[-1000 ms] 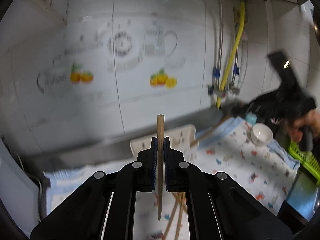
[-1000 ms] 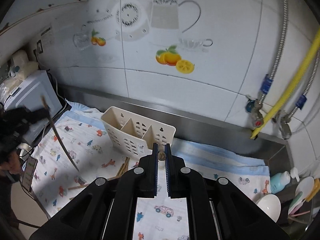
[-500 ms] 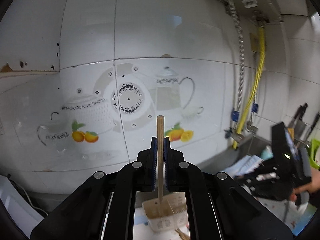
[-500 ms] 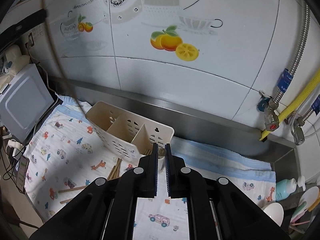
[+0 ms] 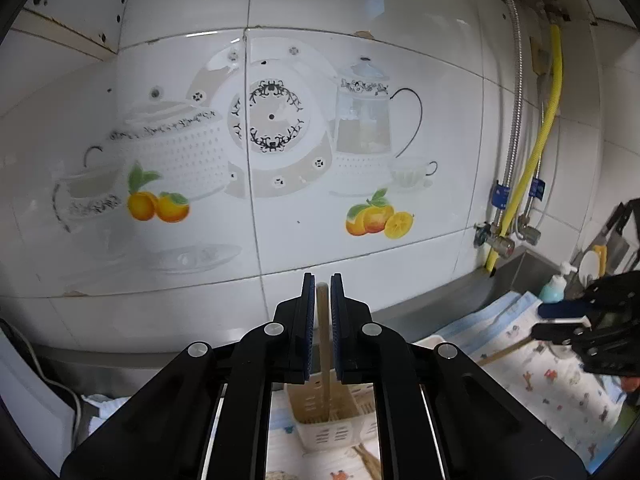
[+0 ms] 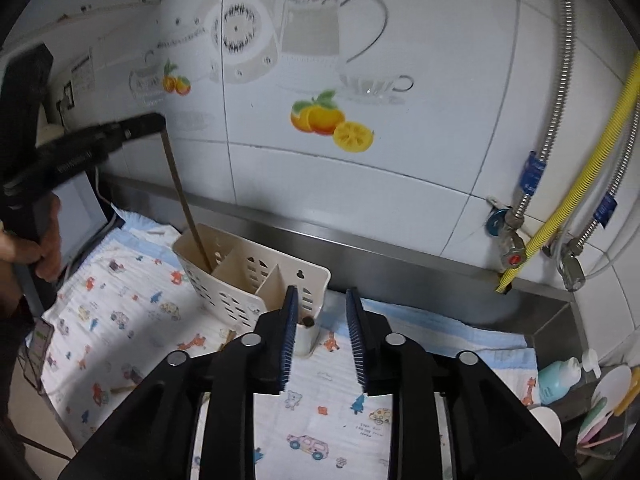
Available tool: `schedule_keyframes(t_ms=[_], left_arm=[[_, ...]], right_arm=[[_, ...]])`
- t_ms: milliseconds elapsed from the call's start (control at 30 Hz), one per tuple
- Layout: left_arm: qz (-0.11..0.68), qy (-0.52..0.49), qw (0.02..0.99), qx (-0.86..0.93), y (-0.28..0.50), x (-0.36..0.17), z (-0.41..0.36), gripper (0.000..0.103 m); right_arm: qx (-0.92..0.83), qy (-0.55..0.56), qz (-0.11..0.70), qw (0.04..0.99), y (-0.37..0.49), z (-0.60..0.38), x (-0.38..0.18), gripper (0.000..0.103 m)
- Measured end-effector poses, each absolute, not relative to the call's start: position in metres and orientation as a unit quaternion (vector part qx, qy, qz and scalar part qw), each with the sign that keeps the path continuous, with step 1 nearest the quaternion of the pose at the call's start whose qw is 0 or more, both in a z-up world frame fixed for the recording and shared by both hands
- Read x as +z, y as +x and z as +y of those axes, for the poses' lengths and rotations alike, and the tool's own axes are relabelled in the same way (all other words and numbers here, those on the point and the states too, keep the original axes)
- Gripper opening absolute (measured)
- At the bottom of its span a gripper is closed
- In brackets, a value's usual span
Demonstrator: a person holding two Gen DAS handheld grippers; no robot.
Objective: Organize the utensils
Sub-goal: 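Lift the chopstick into the white holder and open the left tool while the right tool does likewise, then grasp another wooden chopstick with the left tool while the right tool grasps one too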
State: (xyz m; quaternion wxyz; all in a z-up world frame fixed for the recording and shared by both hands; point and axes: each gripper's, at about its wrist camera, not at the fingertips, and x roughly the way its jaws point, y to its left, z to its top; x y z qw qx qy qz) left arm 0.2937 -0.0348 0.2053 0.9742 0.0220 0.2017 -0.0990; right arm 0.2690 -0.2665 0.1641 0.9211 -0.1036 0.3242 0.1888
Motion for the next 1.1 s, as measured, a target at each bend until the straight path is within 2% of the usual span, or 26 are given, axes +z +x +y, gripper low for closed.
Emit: schedule_keyframes(t_ms=[200, 267, 433, 767, 1100], left_arm=[[0.195, 0.038, 0.975, -0.098, 0.256, 0.210, -0.029, 0.012], [0.198, 0.040, 0.975, -0.098, 0.237, 0.206, -0.025, 0.018], [0.226, 0.045, 0.968, -0.100, 0.192, 0.180, -0.013, 0.024], [0.313, 0.023, 0.943, -0.112, 0.123, 0.077, 0.014, 0.025], [0.400, 0.037, 0.907, -0.126, 0.109, -0.019, 0.017, 0.025]], right_arm=[[0.196, -0.099, 0.297, 0.929, 0.220, -0.273, 0.170, 0.028], [0.200, -0.091, 0.295, 0.930, 0.206, -0.275, 0.167, 0.028], [0.211, -0.088, 0.298, 0.927, 0.162, -0.271, 0.141, 0.028], [0.208, -0.057, 0.327, 0.920, 0.102, -0.261, 0.057, 0.028], [0.178, -0.039, 0.361, 0.915, 0.080, -0.259, -0.006, 0.028]])
